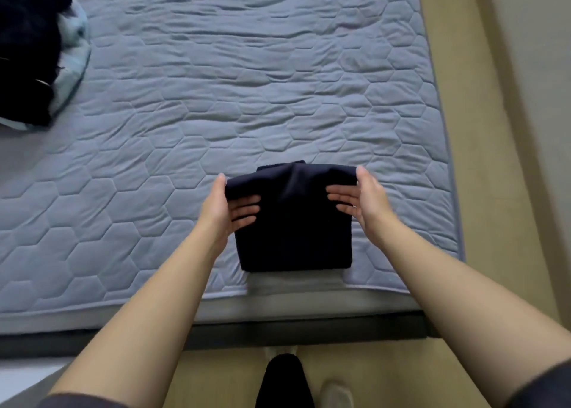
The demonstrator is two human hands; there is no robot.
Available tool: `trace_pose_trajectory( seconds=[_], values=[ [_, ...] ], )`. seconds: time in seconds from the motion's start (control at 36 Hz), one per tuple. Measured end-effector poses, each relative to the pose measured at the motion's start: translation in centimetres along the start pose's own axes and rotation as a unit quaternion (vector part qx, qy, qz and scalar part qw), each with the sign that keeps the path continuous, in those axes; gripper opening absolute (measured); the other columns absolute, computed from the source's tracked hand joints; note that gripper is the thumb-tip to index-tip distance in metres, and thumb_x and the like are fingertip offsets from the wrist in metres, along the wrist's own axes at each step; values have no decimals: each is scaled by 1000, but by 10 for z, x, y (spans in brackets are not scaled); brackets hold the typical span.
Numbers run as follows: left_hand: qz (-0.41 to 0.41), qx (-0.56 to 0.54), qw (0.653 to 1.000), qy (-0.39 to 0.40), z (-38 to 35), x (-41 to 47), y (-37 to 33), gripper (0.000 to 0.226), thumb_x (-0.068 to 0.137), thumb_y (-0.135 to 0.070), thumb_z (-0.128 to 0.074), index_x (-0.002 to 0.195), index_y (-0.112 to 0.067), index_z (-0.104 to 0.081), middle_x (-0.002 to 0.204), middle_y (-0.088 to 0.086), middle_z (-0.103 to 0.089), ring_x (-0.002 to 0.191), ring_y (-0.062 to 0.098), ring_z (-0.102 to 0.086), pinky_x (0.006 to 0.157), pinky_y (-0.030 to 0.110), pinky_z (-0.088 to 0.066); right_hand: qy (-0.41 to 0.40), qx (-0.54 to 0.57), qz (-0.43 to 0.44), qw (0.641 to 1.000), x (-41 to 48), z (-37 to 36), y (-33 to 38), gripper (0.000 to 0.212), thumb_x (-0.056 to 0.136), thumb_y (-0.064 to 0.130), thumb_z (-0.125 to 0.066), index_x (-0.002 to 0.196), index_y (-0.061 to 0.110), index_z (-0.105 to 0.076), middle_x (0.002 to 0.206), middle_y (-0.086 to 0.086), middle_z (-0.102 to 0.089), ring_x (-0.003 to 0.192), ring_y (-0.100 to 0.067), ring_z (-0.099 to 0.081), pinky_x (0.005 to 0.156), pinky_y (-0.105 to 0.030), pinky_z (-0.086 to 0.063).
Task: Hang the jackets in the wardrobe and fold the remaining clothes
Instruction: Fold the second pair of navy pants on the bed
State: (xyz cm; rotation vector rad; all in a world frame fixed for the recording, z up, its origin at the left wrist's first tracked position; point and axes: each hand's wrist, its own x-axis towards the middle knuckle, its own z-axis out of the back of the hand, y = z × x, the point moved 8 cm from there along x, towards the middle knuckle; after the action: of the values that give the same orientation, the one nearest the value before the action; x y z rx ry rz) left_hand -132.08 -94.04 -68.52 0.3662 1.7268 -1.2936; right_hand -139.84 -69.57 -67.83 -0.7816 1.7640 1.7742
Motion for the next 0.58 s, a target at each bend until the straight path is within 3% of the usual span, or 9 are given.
trace_pose_trajectory(
  seconds=[0.06, 0.11, 0.14, 0.19, 0.25, 0.31, 0.39, 0.47, 0.58],
  values=[
    [-36, 18, 999, -10, -6, 23, -6, 48, 102, -42, -23, 140, -16, -38, 114, 12, -65, 89, 22, -63, 67, 33, -50, -32, -27, 50, 998, 18, -3, -1, 31, 103, 30, -35, 132, 20, -37, 115, -15, -64, 91, -20, -63, 76, -34, -48],
    [-136, 108, 983, -60, -6, 36, -10, 48, 102, -30, -34, 148, -19, -25, 125, 7, -58, 109, 23, -56, 83, 34, -46, -65, -140, 138, 978, 21, -5, -6, 49, 100, 20, -45, 145, 16, -28, 130, -13, -56, 113, -18, -55, 98, -33, -43],
    [-204, 207, 953, -86, -8, 35, -13, 52, 101, -25, -40, 150, -17, -23, 131, 5, -53, 122, 23, -48, 95, 33, -40, -73, -230, 183, 953, 18, -9, -10, 54, 97, 16, -49, 147, 14, -27, 139, -10, -49, 125, -18, -48, 108, -31, -35],
    [-320, 417, 842, -121, -20, 28, -9, 59, 96, -18, -47, 150, -15, -23, 151, 6, -34, 142, 24, -24, 116, 36, -20, -71, -392, 257, 881, 12, -24, -24, 60, 94, 13, -51, 149, 13, -27, 153, -5, -32, 143, -18, -27, 116, -32, -21],
    [-368, 526, 757, -122, -33, 27, 4, 64, 92, -19, -47, 151, -16, -22, 159, 6, -15, 148, 23, -5, 119, 43, -4, -51, -497, 302, 812, 12, -41, -40, 65, 91, 14, -52, 150, 13, -25, 158, -2, -20, 147, -17, -11, 118, -39, -13],
    [-403, 578, 702, -99, -48, 31, 14, 66, 89, -23, -44, 151, -17, -22, 160, 6, -11, 148, 22, -2, 117, 48, -2, -36, -561, 329, 759, 16, -55, -54, 67, 90, 19, -53, 150, 13, -24, 159, -2, -14, 147, -18, -5, 118, -46, -11],
    [-444, 642, 622, -64, -70, 46, 28, 63, 89, -29, -36, 150, -18, -26, 158, 7, -17, 147, 24, -10, 116, 56, -11, -23, -630, 331, 702, 38, -67, -68, 66, 93, 29, -49, 151, 17, -21, 160, 0, -7, 147, -21, -1, 117, -51, -8],
    [-423, 685, 589, -64, -70, 79, 45, 61, 91, -37, -31, 149, -21, -28, 158, 7, -19, 146, 27, -16, 114, 59, -14, -27, -673, 324, 665, 67, -69, -78, 65, 93, 37, -50, 150, 22, -24, 159, 2, -12, 147, -26, -10, 114, -56, -11],
    [-393, 706, 584, -81, -62, 117, 68, 66, 90, -45, -31, 151, -25, -17, 159, 8, -14, 147, 29, -12, 113, 61, -14, -32, -706, 332, 625, 95, -67, -94, 65, 89, 43, -55, 147, 25, -34, 157, 2, -25, 144, -32, -23, 110, -63, -20]
  ],
)
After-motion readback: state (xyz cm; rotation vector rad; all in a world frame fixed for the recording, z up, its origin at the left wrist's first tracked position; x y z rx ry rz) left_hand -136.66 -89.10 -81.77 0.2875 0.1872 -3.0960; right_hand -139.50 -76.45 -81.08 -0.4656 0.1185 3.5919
